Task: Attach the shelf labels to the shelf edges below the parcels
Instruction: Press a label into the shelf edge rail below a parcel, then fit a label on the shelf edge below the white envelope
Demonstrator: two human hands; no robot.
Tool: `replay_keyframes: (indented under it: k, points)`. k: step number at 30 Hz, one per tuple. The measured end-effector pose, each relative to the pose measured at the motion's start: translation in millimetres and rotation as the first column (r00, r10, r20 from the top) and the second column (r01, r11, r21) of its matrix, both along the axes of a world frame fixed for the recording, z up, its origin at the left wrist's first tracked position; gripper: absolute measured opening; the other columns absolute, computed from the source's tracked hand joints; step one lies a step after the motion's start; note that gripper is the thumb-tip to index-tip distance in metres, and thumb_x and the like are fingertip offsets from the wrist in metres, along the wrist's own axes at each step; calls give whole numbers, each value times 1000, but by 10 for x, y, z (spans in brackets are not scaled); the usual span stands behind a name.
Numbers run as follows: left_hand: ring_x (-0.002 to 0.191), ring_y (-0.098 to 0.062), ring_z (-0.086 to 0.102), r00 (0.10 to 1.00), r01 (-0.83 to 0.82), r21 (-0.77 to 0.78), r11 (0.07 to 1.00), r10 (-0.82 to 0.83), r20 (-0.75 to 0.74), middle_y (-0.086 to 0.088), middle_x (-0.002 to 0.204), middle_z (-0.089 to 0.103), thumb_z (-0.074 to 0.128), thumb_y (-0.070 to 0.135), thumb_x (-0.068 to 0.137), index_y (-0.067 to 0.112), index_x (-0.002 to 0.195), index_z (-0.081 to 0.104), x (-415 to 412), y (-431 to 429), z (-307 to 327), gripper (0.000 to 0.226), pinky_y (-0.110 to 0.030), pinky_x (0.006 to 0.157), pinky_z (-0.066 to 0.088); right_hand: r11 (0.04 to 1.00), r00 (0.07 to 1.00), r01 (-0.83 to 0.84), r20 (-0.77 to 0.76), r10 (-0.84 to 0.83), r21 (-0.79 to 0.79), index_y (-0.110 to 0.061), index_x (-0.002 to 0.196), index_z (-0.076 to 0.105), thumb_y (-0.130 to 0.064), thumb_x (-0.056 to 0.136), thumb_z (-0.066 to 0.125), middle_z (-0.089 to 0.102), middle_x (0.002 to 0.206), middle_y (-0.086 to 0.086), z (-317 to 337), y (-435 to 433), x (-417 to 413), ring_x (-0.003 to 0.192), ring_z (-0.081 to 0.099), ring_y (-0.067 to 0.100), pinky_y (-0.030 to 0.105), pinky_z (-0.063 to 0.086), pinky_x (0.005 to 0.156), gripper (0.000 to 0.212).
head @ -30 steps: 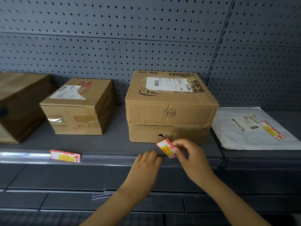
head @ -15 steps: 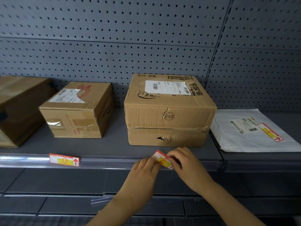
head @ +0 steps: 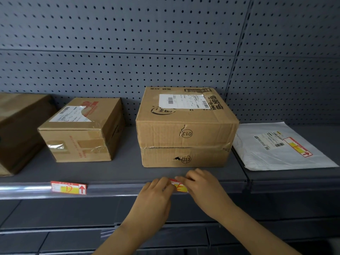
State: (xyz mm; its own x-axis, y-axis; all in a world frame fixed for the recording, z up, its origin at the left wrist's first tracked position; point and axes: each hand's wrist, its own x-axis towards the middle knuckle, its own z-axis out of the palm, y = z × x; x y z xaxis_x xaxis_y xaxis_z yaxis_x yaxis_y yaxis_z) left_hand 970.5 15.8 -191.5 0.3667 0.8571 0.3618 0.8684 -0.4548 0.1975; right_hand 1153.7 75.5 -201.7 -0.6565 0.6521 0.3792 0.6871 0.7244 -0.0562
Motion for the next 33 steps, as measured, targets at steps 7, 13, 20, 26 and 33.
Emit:
replay_keyframes:
  k: [7, 13, 20, 26, 33]
  points:
    - [68, -13, 55, 997, 76, 31, 997, -77, 28, 4, 85, 58, 61, 9, 67, 23, 88, 63, 26, 129, 14, 25, -23, 59, 45, 995, 993, 48, -107, -57, -83, -25, 123, 57, -30, 89, 50, 62, 94, -4, 38, -56, 92, 84, 54, 15, 29, 48, 68, 35]
    - [63, -14, 47, 988, 152, 114, 982, -154, 9, 3, 76, 55, 40, 20, 70, 23, 74, 61, 249, 381, -13, 21, -25, 57, 29, 951, 913, 277, -270, -306, -140, -27, 109, 64, -24, 90, 59, 61, 103, -11, 82, -106, 689, 97, 52, 7, 29, 49, 81, 20]
    - [60, -17, 47, 937, 336, 163, 928, -346, 39, 0, 72, 52, 43, 20, 69, 22, 73, 50, 949, 698, -47, 8, -26, 51, 33, 847, 754, 482, -386, -532, -226, -25, 98, 65, -9, 83, 68, 60, 95, -11, 157, -180, 1505, 92, 54, 4, 19, 47, 79, 21]
    - [62, -19, 51, 898, 428, 174, 887, -439, 27, -2, 75, 55, 47, 20, 73, 19, 72, 58, 1658, 1045, 15, 12, -27, 56, 28, 745, 585, 582, -469, -662, -326, -25, 98, 66, -6, 86, 64, 60, 98, -11, 205, 170, 2308, 95, 52, 2, 7, 41, 82, 23]
    - [56, -10, 54, 905, 422, 94, 902, -425, 19, 8, 75, 60, 45, 28, 71, 31, 75, 66, 2329, 1415, 77, 21, -21, 48, 44, 663, 501, 665, -454, -737, -344, -14, 106, 65, -9, 86, 64, 60, 105, 3, 215, 963, 3049, 99, 53, 19, 31, 47, 90, 21]
